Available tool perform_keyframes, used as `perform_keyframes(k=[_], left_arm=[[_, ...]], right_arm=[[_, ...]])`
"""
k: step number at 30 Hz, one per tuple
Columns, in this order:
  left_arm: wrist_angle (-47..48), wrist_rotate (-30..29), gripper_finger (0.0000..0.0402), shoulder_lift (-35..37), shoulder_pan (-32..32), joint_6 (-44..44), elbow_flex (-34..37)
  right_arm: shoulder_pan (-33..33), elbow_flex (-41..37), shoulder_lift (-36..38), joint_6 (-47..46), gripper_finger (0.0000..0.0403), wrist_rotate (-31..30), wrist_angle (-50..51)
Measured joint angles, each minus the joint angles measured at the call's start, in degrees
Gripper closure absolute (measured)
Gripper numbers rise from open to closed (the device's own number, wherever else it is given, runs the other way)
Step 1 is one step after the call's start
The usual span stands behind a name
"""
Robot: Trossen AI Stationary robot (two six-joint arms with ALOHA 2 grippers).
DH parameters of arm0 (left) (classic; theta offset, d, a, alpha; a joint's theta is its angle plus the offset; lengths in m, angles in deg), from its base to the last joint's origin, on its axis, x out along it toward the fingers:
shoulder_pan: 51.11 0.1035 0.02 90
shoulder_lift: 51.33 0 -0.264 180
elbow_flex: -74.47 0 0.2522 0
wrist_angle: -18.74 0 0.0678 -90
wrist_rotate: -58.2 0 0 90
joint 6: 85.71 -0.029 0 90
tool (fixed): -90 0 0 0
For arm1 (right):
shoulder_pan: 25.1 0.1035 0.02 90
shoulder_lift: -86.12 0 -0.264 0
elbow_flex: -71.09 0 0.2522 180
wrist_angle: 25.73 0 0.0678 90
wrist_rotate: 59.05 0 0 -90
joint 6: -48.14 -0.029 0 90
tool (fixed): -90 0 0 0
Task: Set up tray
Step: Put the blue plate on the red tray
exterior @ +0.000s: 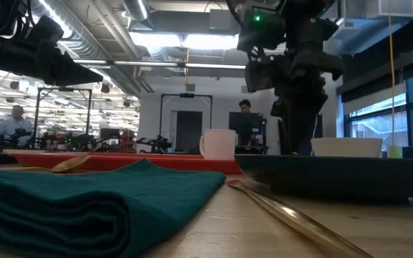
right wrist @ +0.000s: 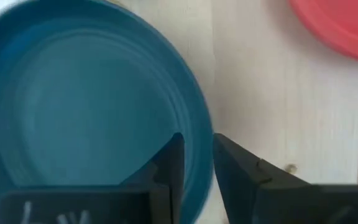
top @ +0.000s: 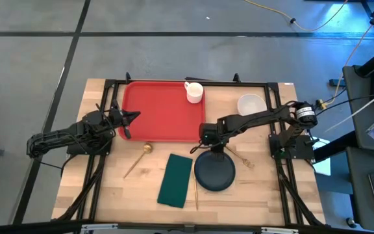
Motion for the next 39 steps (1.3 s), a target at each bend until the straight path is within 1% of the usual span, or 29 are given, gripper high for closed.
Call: perform_keyframes(k=[7, 12, 16, 21, 25, 32, 35, 39], left_arm=[[0.0, 0.0, 0.0398, 0.0, 0.0, 0.0, 0.0], [0.0, 0.0, 0.0398, 0.0, 0.0, 0.0, 0.0], [0.0, 0.0, 0.0398, 0.0, 0.0, 0.0, 0.0], [0.0, 0.0, 0.0398, 0.0, 0.0, 0.0, 0.0], [0.0, 0.0, 0.0398, 0.0, 0.0, 0.0, 0.0], [0.0, 0.0, 0.0398, 0.0, 0.0, 0.0, 0.0], [0.0, 0.0, 0.0398, 0.0, 0.0, 0.0, 0.0], [0.0, 0.0, 0.0398, 0.0, 0.0, 0.0, 0.0]], right_arm=[[0.2, -1.3, 0.0, 0.0, 0.0315, -2.5, -0.9], [0.2, -2.2, 0.0, 0.2, 0.0315, -0.9, -3.7], [0.2, -4.3, 0.0, 0.2, 0.0315, -0.7, -6.7], [0.2, -6.4, 0.0, -0.6, 0.0316, 1.2, -10.8], [0.3, -6.6, -0.2, -1.9, 0.0334, 0.9, -11.0], [0.3, -6.6, -0.4, -0.5, 0.0380, 0.1, -11.0], [0.3, -6.6, -0.4, 0.0, 0.0389, 0.1, -11.2], [0.3, -6.6, -0.4, 0.0, 0.0390, 0.1, -11.1]])
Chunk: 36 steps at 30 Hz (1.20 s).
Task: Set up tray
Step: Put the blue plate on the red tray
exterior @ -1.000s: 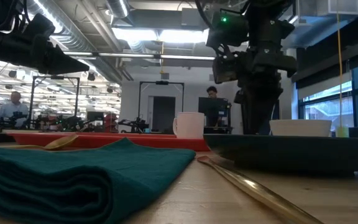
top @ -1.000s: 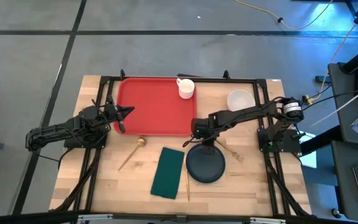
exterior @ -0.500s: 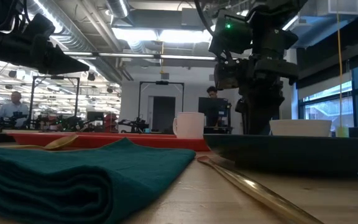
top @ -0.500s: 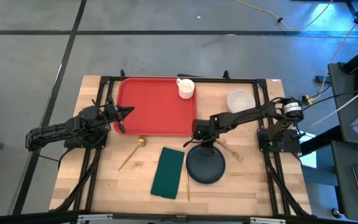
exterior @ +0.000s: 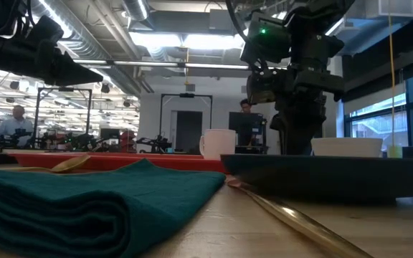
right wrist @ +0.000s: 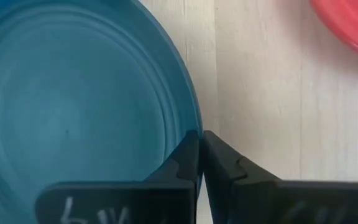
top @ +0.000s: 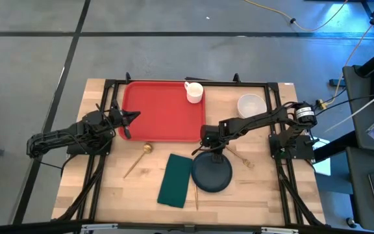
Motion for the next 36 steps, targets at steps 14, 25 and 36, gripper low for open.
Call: perform_keyframes(k=[14, 25, 36], left_arm=[[0.0, 0.0, 0.0398, 0.0, 0.0, 0.0, 0.0], [0.0, 0.0, 0.0398, 0.0, 0.0, 0.0, 0.0], [0.0, 0.0, 0.0398, 0.0, 0.0, 0.0, 0.0]], right_arm=[[-0.6, 6.2, 0.0, -1.4, 0.0401, -0.1, 2.1], [-10.0, 29.9, 0.0, 2.5, 0.0402, -4.6, 3.0], [-18.8, 49.1, -11.0, 10.7, 0.0403, -8.3, 10.2]])
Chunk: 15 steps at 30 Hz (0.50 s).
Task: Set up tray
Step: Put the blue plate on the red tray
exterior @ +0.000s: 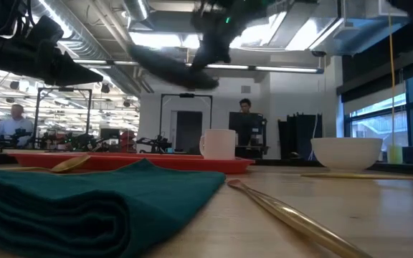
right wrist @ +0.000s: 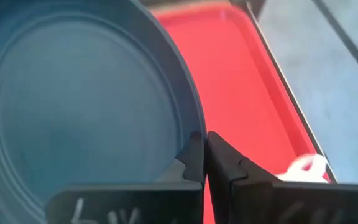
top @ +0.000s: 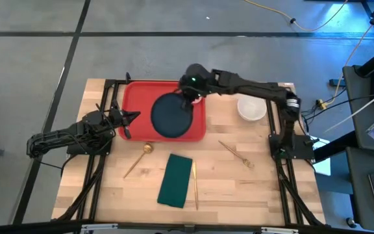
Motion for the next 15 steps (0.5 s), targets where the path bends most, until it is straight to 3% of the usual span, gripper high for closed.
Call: perform_keyframes(k=[8, 15], left_arm=[[0.3, 0.0, 0.0398, 0.0, 0.0, 0.0, 0.0], [0.3, 0.0, 0.0398, 0.0, 0.0, 0.0, 0.0]], right_arm=[[-4.6, 5.8, -13.1, 6.8, 0.0403, -0.1, 2.7], [-6.4, 6.7, -18.3, 7.4, 0.0403, 0.2, 3.5]])
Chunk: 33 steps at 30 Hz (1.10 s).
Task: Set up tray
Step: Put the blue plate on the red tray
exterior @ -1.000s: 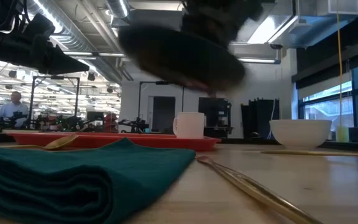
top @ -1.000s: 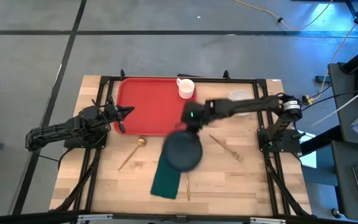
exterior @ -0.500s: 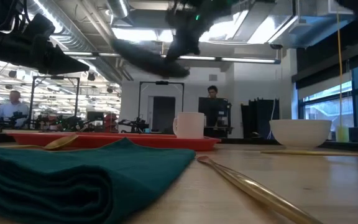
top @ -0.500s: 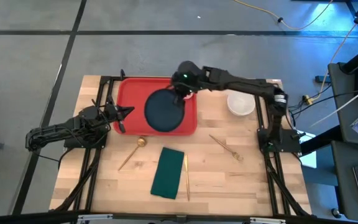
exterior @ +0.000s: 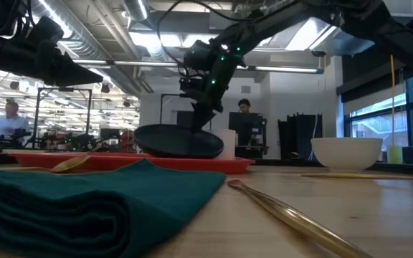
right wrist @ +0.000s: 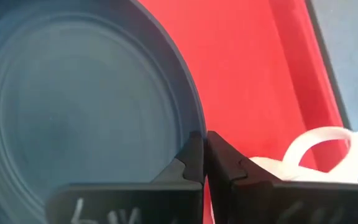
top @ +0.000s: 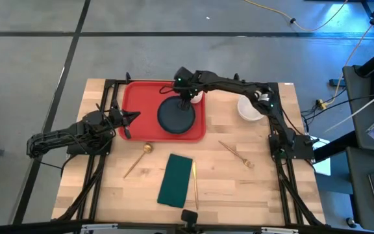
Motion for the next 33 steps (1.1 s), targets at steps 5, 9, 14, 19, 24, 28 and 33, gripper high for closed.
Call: perform_keyframes(k=[5, 9, 14, 19, 24, 28, 33], left_arm=[[0.0, 0.0, 0.0398, 0.0, 0.0, 0.0, 0.0], [0.0, 0.0, 0.0398, 0.0, 0.0, 0.0, 0.0], [0.0, 0.0, 0.0398, 0.0, 0.0, 0.0, 0.0], [0.1, 0.0, 0.0398, 0.0, 0.0, 0.0, 0.0], [0.3, 0.0, 0.0398, 0.0, 0.0, 0.0, 0.0], [0.3, 0.0, 0.0398, 0.0, 0.0, 0.0, 0.0], [0.3, 0.0, 0.0398, 0.0, 0.0, 0.0, 0.0]], right_arm=[[-0.5, 0.1, -1.0, -0.1, 0.0403, 0.9, 1.0], [-0.5, 0.1, -1.7, -0.1, 0.0402, 0.9, 1.0], [-0.5, 0.1, -2.5, -0.4, 0.0398, 0.9, 0.9], [-0.5, -0.2, -2.5, -1.5, 0.0397, 0.9, 0.0], [-0.5, -0.1, -2.5, 0.9, 0.0384, 0.9, -0.4], [-0.5, -0.1, -2.5, 1.4, 0.0356, 0.9, -0.6], [-0.5, -0.1, -2.5, 1.4, 0.0319, 0.8, -0.7]])
